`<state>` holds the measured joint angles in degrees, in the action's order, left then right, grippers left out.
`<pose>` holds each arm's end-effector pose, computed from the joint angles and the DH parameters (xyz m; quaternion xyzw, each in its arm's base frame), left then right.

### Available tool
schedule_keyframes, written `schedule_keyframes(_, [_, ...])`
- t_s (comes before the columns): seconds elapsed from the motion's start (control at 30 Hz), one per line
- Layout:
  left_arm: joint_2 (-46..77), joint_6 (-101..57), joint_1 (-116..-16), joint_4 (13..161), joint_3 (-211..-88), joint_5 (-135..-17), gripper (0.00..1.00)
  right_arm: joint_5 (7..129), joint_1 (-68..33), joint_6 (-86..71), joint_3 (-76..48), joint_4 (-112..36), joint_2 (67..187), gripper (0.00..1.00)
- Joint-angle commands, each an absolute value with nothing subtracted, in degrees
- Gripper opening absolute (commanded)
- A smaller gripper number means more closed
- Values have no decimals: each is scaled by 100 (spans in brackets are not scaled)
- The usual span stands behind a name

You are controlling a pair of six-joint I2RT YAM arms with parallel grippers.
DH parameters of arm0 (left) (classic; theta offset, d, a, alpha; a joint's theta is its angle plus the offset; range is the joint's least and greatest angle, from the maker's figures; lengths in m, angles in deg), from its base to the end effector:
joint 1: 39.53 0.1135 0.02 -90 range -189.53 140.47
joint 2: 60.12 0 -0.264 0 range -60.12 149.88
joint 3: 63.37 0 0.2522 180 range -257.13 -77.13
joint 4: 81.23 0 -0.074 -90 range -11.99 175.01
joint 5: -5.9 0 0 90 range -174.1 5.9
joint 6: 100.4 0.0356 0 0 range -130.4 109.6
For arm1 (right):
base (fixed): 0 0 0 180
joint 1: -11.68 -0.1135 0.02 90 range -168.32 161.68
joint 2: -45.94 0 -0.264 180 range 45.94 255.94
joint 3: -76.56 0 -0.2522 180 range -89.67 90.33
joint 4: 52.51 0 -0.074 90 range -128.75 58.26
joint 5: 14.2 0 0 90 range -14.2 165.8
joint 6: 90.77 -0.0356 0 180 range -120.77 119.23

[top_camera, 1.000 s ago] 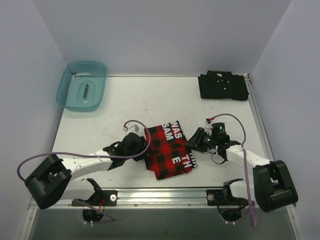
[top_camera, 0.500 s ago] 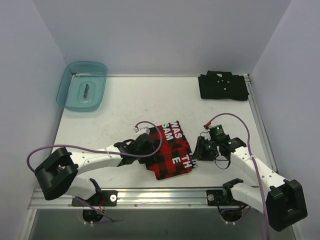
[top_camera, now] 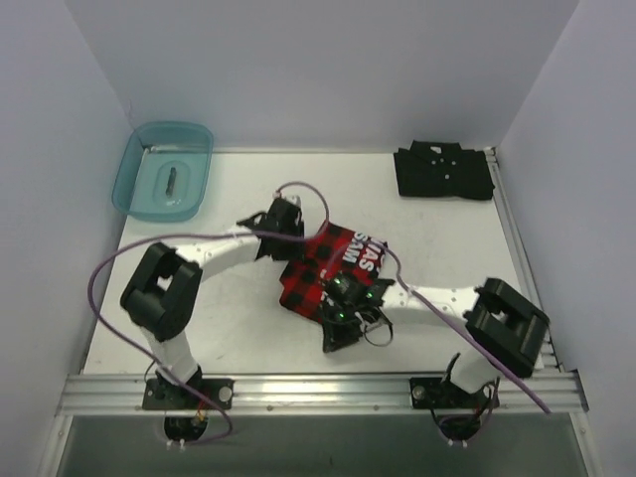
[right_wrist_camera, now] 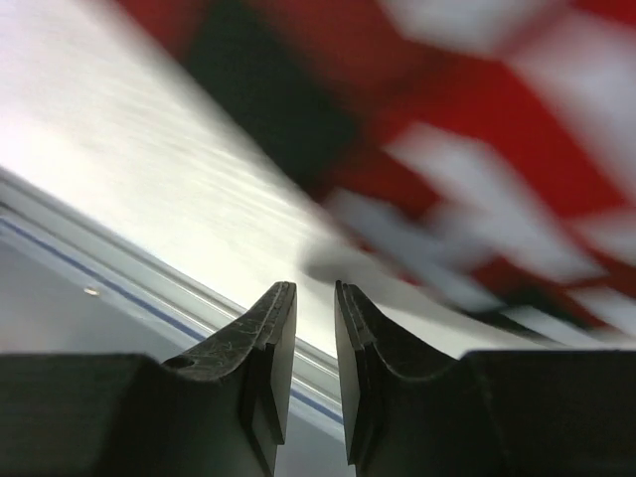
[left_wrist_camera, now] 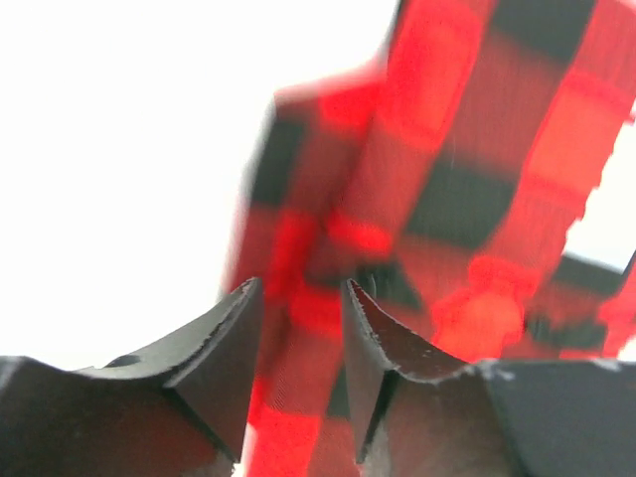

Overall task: Fold and stack the long sleeve shirts
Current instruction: Fold the shirt

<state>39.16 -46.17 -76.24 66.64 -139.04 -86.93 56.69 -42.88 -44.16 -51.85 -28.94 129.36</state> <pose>0.2859 -0.2110 0.1825 0.0006 0.9554 -0.1550 0.2514 0.1442 0.2228 0.1541 -0.1408 0.9322 0.3253 0.0729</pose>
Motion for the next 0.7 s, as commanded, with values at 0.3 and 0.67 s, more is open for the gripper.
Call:
schedule_keyframes(0.3, [2832, -4693, -6695, 6041, -14721, -9069, 93, 6921, -4054, -3621, -2876, -1882, 13218, 35])
schedule_keyframes(0.67, [509, -8711, -8996, 6654, -11485, -10000, 97, 6922, -1198, -2073, -2492, -1088, 12688, 60])
